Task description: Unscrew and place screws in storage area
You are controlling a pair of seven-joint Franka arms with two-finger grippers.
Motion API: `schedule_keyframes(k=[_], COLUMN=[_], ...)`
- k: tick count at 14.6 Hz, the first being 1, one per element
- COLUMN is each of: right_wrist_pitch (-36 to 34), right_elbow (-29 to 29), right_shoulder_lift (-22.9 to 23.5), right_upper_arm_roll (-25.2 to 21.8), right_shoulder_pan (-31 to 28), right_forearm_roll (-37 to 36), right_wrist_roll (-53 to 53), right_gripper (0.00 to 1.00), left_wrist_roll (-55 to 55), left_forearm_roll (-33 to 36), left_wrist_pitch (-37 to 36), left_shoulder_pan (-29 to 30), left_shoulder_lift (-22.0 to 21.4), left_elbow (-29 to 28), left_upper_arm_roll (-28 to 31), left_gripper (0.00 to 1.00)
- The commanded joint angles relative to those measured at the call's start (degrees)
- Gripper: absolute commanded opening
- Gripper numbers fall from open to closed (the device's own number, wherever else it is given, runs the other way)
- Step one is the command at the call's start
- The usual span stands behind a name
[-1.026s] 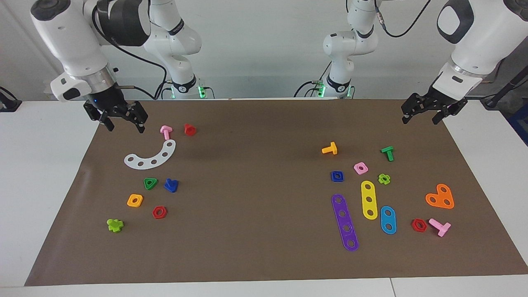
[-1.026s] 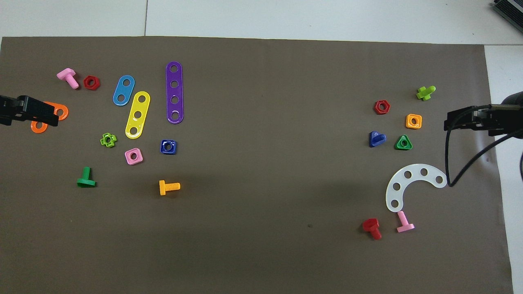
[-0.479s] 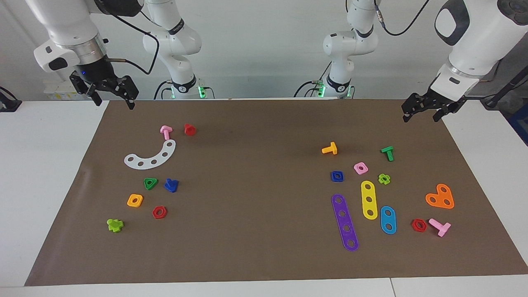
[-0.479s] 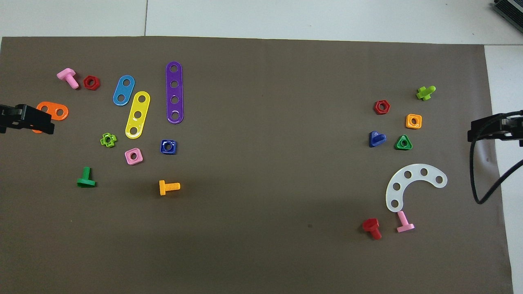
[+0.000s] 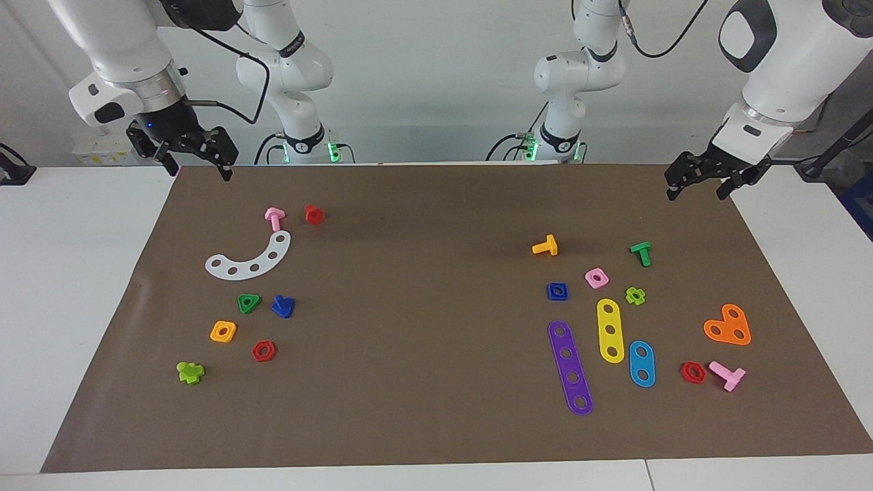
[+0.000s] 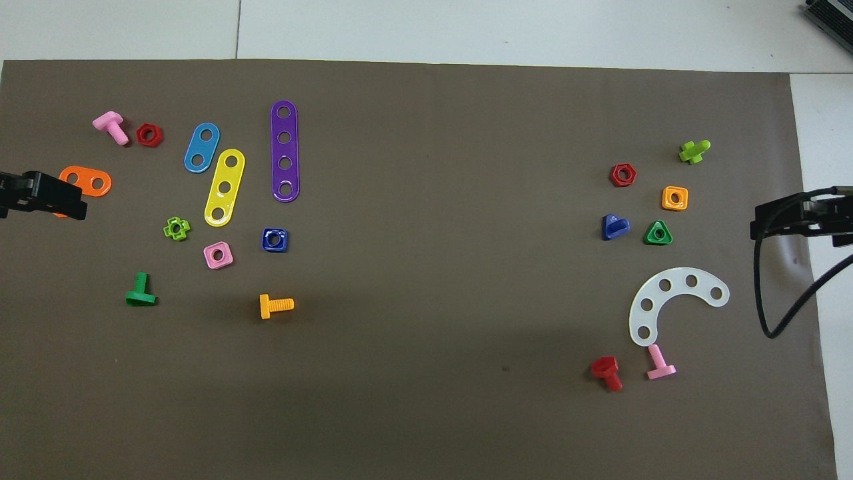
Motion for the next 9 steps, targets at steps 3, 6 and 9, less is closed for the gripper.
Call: schedule_keyframes(k=[3,6,9], right_wrist_pitch=[-0.34,-0.26,0.01], right_elbow=[-1.68,-1.77,-1.77], right_shoulder_lift=[-1.66,-1.66,-1.66], right_upper_arm_roll=[-0.07,0.02,0.02], right_shoulder_pan=[-0.76,-0.76,-0.76], right_forearm_roll=[1.41,1.41,1.41], right_wrist_roll=[-1.01,-1.10,-1.10], right_gripper=[1.00,1.00,1.00], left_wrist_roll=[0.09,0.18,0.18], left_forearm_roll=[1.10,1.10,1.10], left_wrist_pitch=[-0.08,0.09,0.18], left_shoulder_pan=[0.06,0.15,0.15], left_shoulder_lift=[-1.74,-1.74,-1.74], left_elbow=[-2.05,-2.14,-2.14], left_upper_arm_roll=[0.25,0.25,0.25], left_gripper=[1.00,1.00,1.00])
